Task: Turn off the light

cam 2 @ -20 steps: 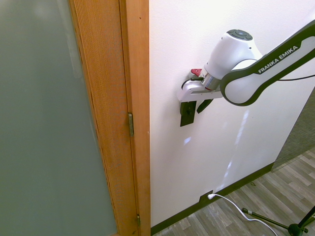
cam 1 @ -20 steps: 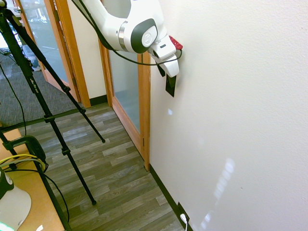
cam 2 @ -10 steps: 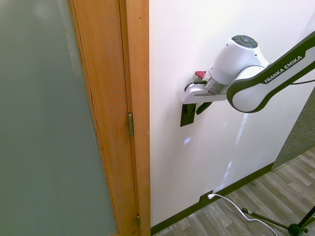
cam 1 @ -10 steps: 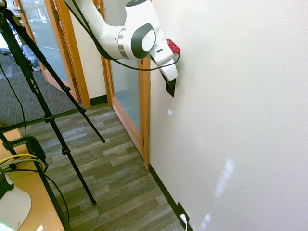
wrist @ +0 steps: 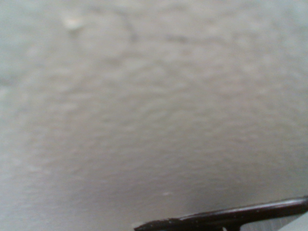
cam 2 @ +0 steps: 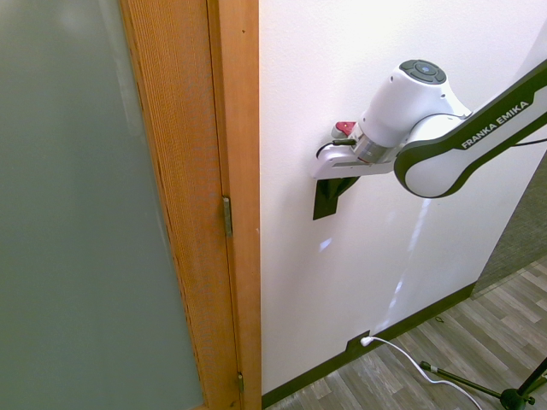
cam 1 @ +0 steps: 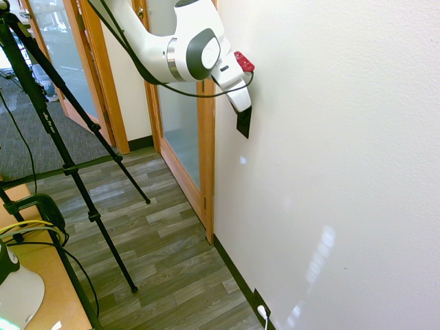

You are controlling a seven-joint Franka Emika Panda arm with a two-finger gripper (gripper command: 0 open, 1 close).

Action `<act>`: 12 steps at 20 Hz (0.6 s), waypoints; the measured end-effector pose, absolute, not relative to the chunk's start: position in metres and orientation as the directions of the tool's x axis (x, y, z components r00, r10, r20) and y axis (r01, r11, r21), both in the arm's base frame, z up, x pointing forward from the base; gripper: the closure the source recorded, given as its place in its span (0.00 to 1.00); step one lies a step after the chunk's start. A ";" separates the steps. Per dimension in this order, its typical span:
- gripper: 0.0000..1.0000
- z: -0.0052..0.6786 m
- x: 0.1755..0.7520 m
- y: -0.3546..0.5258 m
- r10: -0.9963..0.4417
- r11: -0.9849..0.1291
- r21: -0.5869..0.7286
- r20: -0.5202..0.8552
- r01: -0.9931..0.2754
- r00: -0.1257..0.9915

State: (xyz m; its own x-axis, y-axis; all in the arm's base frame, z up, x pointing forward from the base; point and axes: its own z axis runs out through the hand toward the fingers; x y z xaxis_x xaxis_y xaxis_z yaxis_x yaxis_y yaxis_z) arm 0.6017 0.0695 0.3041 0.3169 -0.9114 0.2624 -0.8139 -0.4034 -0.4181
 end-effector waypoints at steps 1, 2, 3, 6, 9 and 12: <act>1.00 0.304 0.602 0.070 -0.912 -0.403 -0.418 0.262 -0.814 0.317; 1.00 0.304 0.602 0.070 -0.912 -0.401 -0.418 0.260 -0.815 0.316; 1.00 0.304 0.602 0.070 -0.914 -0.398 -0.418 0.258 -0.816 0.313; 1.00 0.300 0.604 0.070 -0.918 -0.389 -0.414 0.247 -0.823 0.309; 1.00 0.288 0.608 0.071 -0.917 -0.392 -0.396 0.241 -0.830 0.318; 0.00 0.284 0.610 0.070 -0.916 -0.394 -0.392 0.239 -0.832 0.321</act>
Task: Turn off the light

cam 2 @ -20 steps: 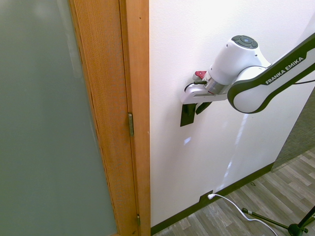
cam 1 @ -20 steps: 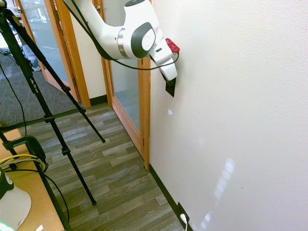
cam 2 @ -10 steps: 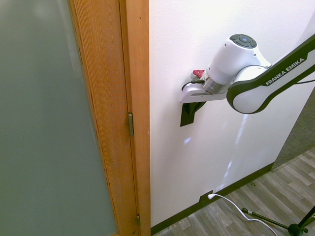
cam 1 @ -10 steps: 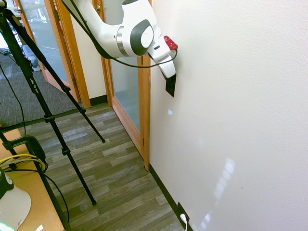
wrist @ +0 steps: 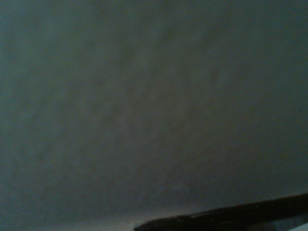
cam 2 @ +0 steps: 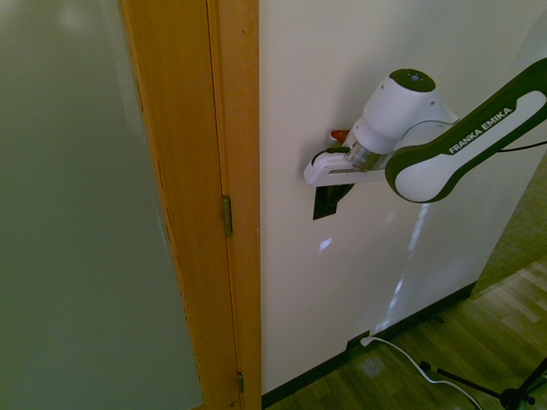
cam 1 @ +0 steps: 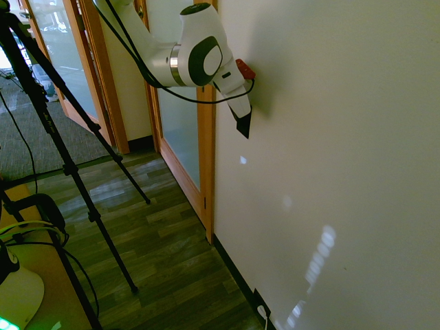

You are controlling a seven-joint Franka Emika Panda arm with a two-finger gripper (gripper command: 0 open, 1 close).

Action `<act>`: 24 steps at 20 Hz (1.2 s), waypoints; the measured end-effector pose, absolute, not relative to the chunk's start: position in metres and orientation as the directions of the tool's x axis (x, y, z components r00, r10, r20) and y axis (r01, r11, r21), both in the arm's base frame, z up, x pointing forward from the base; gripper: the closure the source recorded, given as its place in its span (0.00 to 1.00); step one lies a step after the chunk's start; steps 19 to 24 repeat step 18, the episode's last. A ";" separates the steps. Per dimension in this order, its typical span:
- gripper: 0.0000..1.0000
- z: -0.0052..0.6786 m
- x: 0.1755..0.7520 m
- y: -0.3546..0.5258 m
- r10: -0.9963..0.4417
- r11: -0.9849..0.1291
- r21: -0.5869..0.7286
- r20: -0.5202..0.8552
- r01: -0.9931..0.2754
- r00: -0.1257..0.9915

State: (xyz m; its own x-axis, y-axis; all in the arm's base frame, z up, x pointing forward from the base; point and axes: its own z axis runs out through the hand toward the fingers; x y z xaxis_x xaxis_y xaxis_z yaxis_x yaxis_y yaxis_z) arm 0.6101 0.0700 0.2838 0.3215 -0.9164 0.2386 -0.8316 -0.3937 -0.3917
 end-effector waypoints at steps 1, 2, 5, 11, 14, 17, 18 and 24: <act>0.00 0.284 0.610 0.069 -0.917 -0.392 -0.394 0.236 -0.831 0.321; 0.00 0.283 0.610 0.069 -0.918 -0.392 -0.398 0.234 -0.829 0.322; 0.00 0.282 0.607 0.067 -0.918 -0.391 -0.414 0.232 -0.822 0.321; 0.00 0.270 0.596 0.064 -0.920 -0.389 -0.412 0.224 -0.824 0.322; 0.00 0.256 0.583 0.048 -0.923 -0.380 -0.398 0.228 -0.835 0.311; 0.00 0.246 0.565 0.038 -0.917 -0.394 -0.419 0.246 -0.818 0.316; 0.00 0.243 0.558 0.041 -0.912 -0.406 -0.428 0.253 -0.808 0.324; 0.00 0.243 0.558 0.041 -0.912 -0.406 -0.428 0.253 -0.808 0.324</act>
